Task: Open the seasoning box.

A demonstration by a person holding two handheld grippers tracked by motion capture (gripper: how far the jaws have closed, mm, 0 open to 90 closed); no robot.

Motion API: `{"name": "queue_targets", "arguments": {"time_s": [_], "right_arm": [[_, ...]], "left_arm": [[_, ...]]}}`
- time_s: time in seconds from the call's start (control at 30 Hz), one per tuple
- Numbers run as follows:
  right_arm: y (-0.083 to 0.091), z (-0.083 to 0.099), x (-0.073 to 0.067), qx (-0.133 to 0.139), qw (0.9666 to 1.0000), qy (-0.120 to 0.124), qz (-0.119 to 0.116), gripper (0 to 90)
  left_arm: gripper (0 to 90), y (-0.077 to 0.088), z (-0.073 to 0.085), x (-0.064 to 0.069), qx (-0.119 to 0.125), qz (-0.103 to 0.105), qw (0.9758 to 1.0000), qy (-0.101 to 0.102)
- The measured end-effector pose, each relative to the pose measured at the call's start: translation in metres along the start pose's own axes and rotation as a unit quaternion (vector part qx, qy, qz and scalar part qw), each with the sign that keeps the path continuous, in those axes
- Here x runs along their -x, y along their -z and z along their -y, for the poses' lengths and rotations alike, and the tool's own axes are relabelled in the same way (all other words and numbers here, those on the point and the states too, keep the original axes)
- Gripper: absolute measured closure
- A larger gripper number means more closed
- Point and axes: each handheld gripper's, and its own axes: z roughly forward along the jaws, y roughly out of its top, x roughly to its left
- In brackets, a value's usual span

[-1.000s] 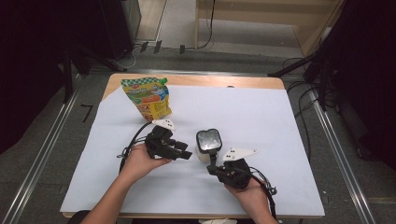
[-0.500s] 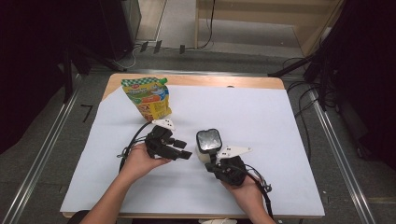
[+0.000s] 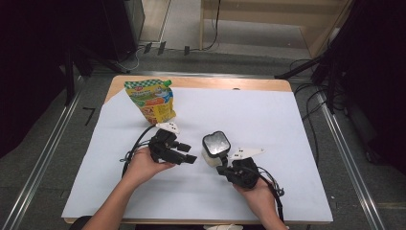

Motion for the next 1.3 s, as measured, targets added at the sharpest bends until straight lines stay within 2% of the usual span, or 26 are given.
{"name": "queue_targets", "arguments": {"time_s": [0.37, 0.73, 0.9, 1.0, 1.07, 1.2, 1.3], "right_arm": [[0.016, 0.004, 0.026, 0.007, 0.9997, -0.023, 0.009, 90.0], [0.034, 0.003, 0.055, 0.017, 0.9976, -0.058, 0.033, 90.0], [0.039, 0.001, 0.065, 0.021, 0.9968, -0.063, 0.044, 90.0], [0.04, -0.001, 0.07, 0.023, 0.9963, -0.062, 0.054, 90.0], [0.041, -0.003, 0.072, 0.025, 0.996, -0.066, 0.054, 90.0], [0.046, -0.005, 0.071, 0.033, 0.9962, -0.061, 0.053, 90.0], [0.05, -0.009, 0.072, 0.03, 0.9966, -0.053, 0.055, 90.0]], "left_arm": [[43.4, -0.002, 0.0, 0.001, -0.005, 0.0, 1.0, 0.0], [43.1, -0.007, 0.0, 0.002, -0.006, 0.007, 0.9999, -0.006], [42.4, -0.013, -0.001, 0.002, -0.002, 0.008, 0.9998, -0.021], [42.0, -0.02, -0.004, 0.002, -0.001, 0.008, 0.9998, -0.019], [41.0, -0.023, -0.009, 0.002, -0.002, 0.008, 0.9995, -0.029], [36.6, -0.027, -0.018, 0.001, -0.003, 0.027, 0.9987, -0.043], [30.3, -0.028, -0.025, -0.001, -0.006, 0.036, 0.9984, -0.044]]}}
